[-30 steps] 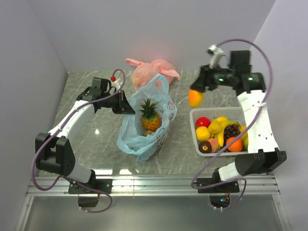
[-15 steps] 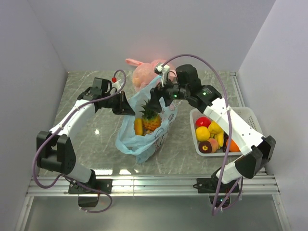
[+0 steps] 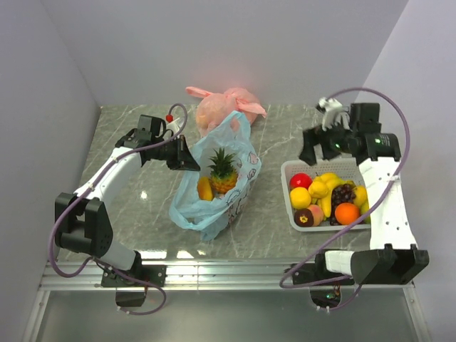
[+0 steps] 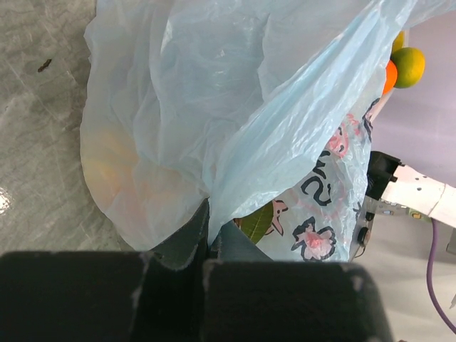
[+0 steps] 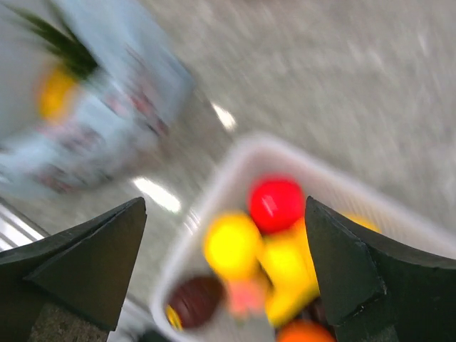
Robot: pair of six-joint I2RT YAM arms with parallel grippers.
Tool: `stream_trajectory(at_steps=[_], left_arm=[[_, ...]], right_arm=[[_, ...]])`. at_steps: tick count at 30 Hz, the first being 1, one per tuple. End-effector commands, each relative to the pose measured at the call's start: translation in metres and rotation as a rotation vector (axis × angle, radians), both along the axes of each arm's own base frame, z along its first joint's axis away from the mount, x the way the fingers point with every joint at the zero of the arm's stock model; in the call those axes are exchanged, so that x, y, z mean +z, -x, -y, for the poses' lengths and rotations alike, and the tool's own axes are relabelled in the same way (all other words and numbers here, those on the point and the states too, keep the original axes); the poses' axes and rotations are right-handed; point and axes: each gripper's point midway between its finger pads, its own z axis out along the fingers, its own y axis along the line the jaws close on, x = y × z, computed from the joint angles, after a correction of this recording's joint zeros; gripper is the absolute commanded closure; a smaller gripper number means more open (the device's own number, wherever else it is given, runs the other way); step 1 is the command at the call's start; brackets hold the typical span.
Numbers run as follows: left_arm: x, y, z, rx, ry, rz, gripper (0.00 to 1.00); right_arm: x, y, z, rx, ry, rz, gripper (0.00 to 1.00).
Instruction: Place the fake fruits into the plastic bag and tie a complex knot
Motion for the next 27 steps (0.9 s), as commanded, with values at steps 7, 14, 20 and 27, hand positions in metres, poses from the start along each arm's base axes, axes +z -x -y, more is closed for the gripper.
stream_trajectory(at_steps=[7, 14, 20, 27], left_arm=[[0.014, 0.000, 0.003, -0.035, 0.019, 0.054, 0.99], [0.010, 0.001, 0.003, -0.034, 0.015, 0.047, 1.00], [0.003, 0.003, 0.002, -0.037, 0.002, 0.029, 1.00], [0.003, 0.003, 0.001, -0.040, -0.002, 0.026, 0.99]], right_arm=[[-0.112, 0.059, 0.105, -0.043, 0.340, -0.324, 0.04], [-0.151, 0.037, 0.111, 0.010, 0.375, -0.365, 0.05], [-0.176, 0.026, 0.100, 0.056, 0.374, -0.378, 0.05], [-0.186, 0.020, 0.097, 0.077, 0.378, -0.407, 0.28]])
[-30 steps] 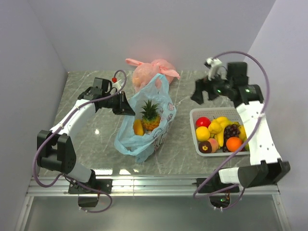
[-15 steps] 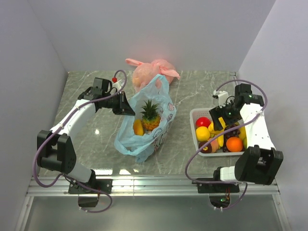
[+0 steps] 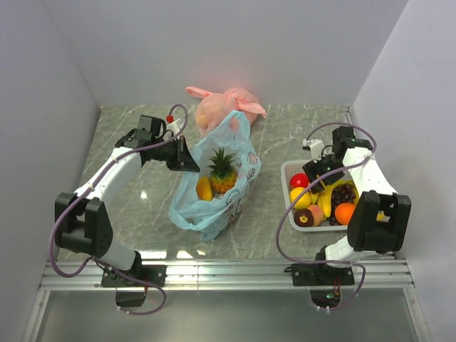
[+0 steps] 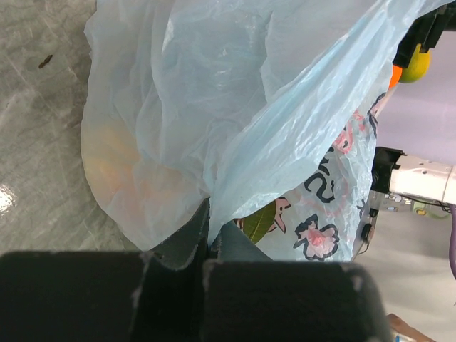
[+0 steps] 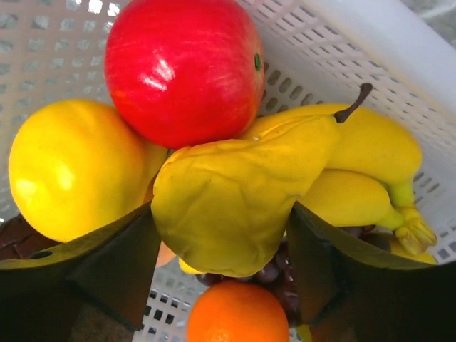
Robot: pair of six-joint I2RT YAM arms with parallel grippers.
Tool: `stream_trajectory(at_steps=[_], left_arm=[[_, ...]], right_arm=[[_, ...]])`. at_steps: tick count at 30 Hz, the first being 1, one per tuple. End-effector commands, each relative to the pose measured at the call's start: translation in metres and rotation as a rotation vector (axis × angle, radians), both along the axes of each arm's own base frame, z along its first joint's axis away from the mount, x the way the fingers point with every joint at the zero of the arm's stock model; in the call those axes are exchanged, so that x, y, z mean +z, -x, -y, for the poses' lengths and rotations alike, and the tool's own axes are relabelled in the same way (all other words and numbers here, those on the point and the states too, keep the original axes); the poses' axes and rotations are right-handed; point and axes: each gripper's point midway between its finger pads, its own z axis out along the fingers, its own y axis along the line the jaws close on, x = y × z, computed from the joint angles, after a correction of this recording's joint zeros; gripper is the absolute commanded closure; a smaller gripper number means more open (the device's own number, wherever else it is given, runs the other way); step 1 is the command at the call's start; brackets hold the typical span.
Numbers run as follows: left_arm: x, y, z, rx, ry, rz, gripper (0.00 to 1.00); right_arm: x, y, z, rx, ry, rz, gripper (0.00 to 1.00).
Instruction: Place the fake fruits into the plastic bag and tie a complex knot
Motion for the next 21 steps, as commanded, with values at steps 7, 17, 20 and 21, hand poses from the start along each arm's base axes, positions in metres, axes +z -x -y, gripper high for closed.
stream_trajectory(at_steps=[7, 17, 20, 21], left_arm=[[0.005, 0.003, 0.002, -0.032, 0.006, 0.030, 0.99], [0.005, 0.002, 0.002, -0.032, 0.005, 0.029, 0.99], [0.007, 0.003, 0.001, -0.032, 0.005, 0.031, 1.00], [0.007, 0.003, 0.002, -0.033, 0.007, 0.028, 0.99]], right_arm=[[0.065, -0.004, 0.009, 0.036, 0.013, 0.163, 0.59], [0.205, -0.031, -0.178, 0.360, -0.324, 0.394, 0.64], [0.209, -0.027, -0.243, 0.470, -0.392, 0.380, 0.64], [0.209, -0.029, -0.261, 0.496, -0.406, 0.394, 0.64]])
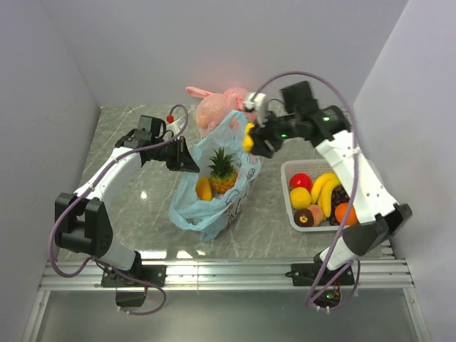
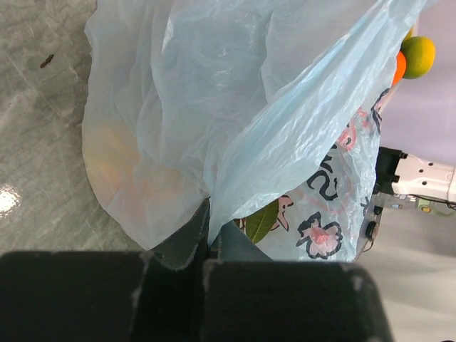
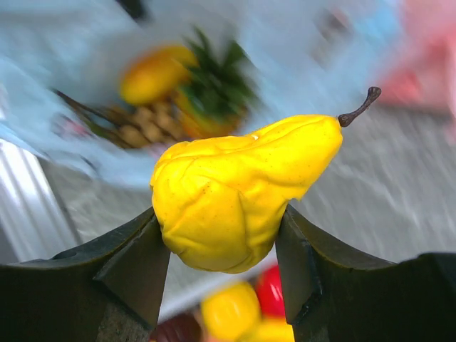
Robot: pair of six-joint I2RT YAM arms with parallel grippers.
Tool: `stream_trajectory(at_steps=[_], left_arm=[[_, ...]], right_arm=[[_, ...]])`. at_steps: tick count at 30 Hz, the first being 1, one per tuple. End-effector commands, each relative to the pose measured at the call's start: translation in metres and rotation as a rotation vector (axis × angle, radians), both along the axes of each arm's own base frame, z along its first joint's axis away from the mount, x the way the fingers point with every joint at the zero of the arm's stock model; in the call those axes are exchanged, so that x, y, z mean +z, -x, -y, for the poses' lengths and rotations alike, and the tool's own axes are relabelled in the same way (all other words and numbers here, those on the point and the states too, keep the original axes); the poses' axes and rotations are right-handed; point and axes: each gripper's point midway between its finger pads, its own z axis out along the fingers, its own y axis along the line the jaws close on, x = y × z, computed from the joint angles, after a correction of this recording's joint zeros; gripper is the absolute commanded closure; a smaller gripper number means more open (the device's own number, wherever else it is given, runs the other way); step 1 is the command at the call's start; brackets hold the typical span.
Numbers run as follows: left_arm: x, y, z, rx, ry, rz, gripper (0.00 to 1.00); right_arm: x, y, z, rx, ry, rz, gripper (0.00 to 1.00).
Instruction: Place the fake fruits into the plastic bag and tie a complex knot
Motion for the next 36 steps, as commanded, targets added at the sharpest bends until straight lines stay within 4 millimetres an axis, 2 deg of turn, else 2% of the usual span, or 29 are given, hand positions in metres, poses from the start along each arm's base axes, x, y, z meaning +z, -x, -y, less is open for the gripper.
stream_trajectory(at_steps=[1, 3, 4, 5, 6, 8, 10, 11, 13, 14, 15, 17, 18, 20, 21, 23, 24, 25, 26, 27, 28, 30, 31, 33, 34, 36], left_arm=[[0.008, 0.002, 0.003, -0.021, 0.017, 0.019, 1.00], [0.008, 0.004, 0.004, -0.026, 0.030, 0.010, 0.99], [0.008, 0.004, 0.004, -0.024, 0.031, 0.003, 1.00], [0.008, 0.004, 0.004, -0.023, 0.030, 0.005, 1.00], [0.008, 0.004, 0.004, -0.024, 0.028, 0.006, 1.00], [0.009, 0.003, 0.003, -0.023, 0.023, 0.012, 1.00], [0.010, 0.003, 0.003, -0.025, 0.022, 0.016, 0.99], [0.009, 0.003, 0.003, -0.025, 0.021, 0.014, 0.99], [0.008, 0.003, 0.003, -0.030, 0.021, 0.012, 0.99], [0.009, 0.003, 0.003, -0.030, 0.021, 0.011, 0.99], [0.009, 0.002, 0.003, -0.032, 0.018, 0.016, 0.99], [0.012, 0.002, 0.002, -0.033, 0.015, 0.025, 0.99], [0.012, 0.002, 0.002, -0.033, 0.013, 0.029, 0.99], [0.012, 0.004, 0.001, -0.031, 0.014, 0.030, 1.00], [0.011, 0.004, 0.001, -0.031, 0.016, 0.028, 1.00], [0.008, 0.007, 0.001, -0.031, 0.014, 0.019, 0.99], [0.007, 0.007, 0.001, -0.031, 0.014, 0.019, 0.99], [0.006, 0.008, 0.001, -0.031, 0.013, 0.016, 0.99], [0.006, 0.008, 0.001, -0.030, 0.013, 0.015, 0.99], [0.007, 0.008, 0.001, -0.029, 0.013, 0.017, 0.99], [0.007, 0.008, 0.001, -0.029, 0.014, 0.019, 0.99], [0.007, 0.008, 0.001, -0.028, 0.014, 0.017, 0.99], [0.007, 0.007, 0.001, -0.028, 0.012, 0.019, 1.00], [0.007, 0.007, 0.001, -0.030, 0.015, 0.018, 0.99], [0.007, 0.008, 0.001, -0.029, 0.013, 0.020, 1.00], [0.007, 0.007, 0.001, -0.029, 0.013, 0.017, 1.00]], right_arm=[[-0.011, 0.007, -0.065, 0.065, -0.063, -0.093, 0.64], [-0.023, 0.012, -0.090, 0.105, -0.057, -0.103, 0.64], [-0.036, 0.020, -0.104, 0.129, -0.024, -0.115, 0.63], [-0.052, 0.025, -0.108, 0.140, 0.002, -0.143, 0.51], [-0.059, 0.028, -0.112, 0.144, 0.012, -0.153, 0.41], [-0.075, 0.041, -0.114, 0.156, 0.030, -0.196, 0.27], [-0.070, 0.047, -0.112, 0.148, 0.004, -0.197, 0.20], [-0.070, 0.049, -0.108, 0.138, 0.005, -0.200, 0.06], [-0.055, 0.053, -0.097, 0.117, -0.020, -0.179, 0.03], [-0.047, 0.046, -0.085, 0.083, -0.038, -0.176, 0.02], [-0.037, 0.051, -0.073, 0.066, -0.053, -0.184, 0.02], [-0.028, 0.044, -0.047, 0.008, -0.086, -0.198, 0.02], [-0.024, 0.034, -0.016, -0.070, -0.084, -0.188, 0.02], [-0.027, 0.028, 0.017, -0.137, -0.054, -0.192, 0.03], [-0.032, 0.025, 0.055, -0.209, -0.023, -0.219, 0.03], [-0.039, 0.025, 0.091, -0.274, 0.011, -0.248, 0.05], [-0.048, 0.034, 0.113, -0.279, 0.071, -0.277, 0.05], [-0.052, 0.035, 0.143, -0.344, 0.097, -0.291, 0.06], [-0.062, 0.045, 0.165, -0.347, 0.145, -0.322, 0.06], [-0.065, 0.047, 0.181, -0.382, 0.172, -0.324, 0.07], [-0.079, 0.054, 0.211, -0.459, 0.223, -0.359, 0.08], [-0.089, 0.066, 0.232, -0.457, 0.300, -0.348, 0.11], [-0.104, 0.078, 0.239, -0.454, 0.340, -0.392, 0.11], [-0.114, 0.090, 0.242, -0.425, 0.366, -0.401, 0.14], [-0.131, 0.101, 0.241, -0.408, 0.374, -0.448, 0.15], [-0.142, 0.101, 0.242, -0.415, 0.387, -0.428, 0.16]])
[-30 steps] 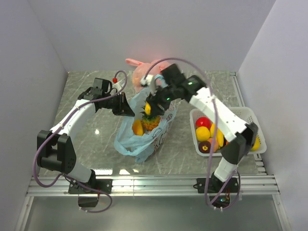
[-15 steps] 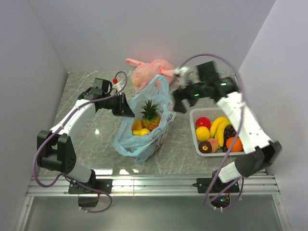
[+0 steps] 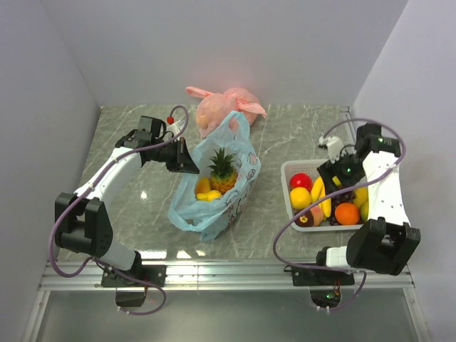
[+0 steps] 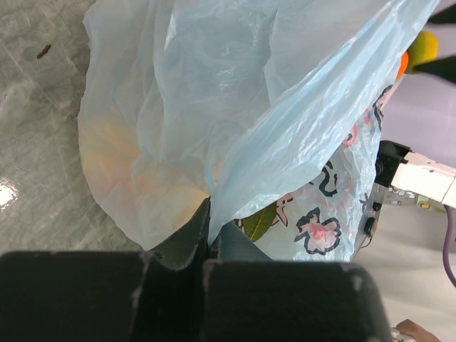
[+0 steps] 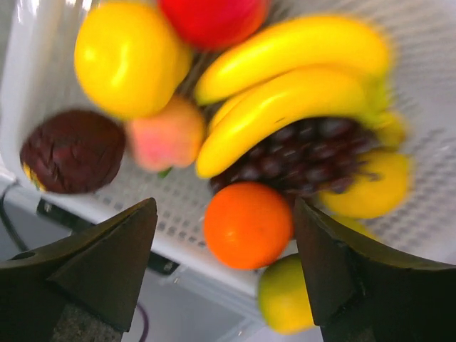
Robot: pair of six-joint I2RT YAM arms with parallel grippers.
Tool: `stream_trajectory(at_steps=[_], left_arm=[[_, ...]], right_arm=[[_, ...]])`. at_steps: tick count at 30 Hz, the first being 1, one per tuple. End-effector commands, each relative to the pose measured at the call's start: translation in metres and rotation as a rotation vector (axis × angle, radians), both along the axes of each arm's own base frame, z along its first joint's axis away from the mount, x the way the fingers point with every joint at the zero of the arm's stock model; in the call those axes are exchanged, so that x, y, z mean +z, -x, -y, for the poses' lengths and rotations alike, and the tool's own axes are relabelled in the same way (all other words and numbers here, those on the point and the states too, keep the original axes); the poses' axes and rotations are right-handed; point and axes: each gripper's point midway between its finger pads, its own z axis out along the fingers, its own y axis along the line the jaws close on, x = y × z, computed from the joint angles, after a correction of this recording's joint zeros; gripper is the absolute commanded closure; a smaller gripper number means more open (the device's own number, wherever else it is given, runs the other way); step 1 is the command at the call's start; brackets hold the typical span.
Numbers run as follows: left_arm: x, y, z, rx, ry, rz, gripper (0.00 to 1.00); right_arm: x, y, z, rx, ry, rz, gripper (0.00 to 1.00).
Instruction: Place the fake fruits into the plastic bag and tie a complex knot
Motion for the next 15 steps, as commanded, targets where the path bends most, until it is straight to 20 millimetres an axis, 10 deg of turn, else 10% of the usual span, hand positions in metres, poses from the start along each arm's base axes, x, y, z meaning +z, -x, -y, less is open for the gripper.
stream_trajectory(at_steps=[1, 15], left_arm=[[0.008, 0.004, 0.001, -0.021, 0.016, 0.030, 0.99], [0.006, 0.003, 0.000, -0.025, 0.003, 0.029, 0.99]], right_arm=[[-0.017, 0.038, 0.001, 0.080, 0.045, -0.085, 0.18], [-0.003, 0.087, -0.083, 0.247, -0.214, -0.009, 0.03]])
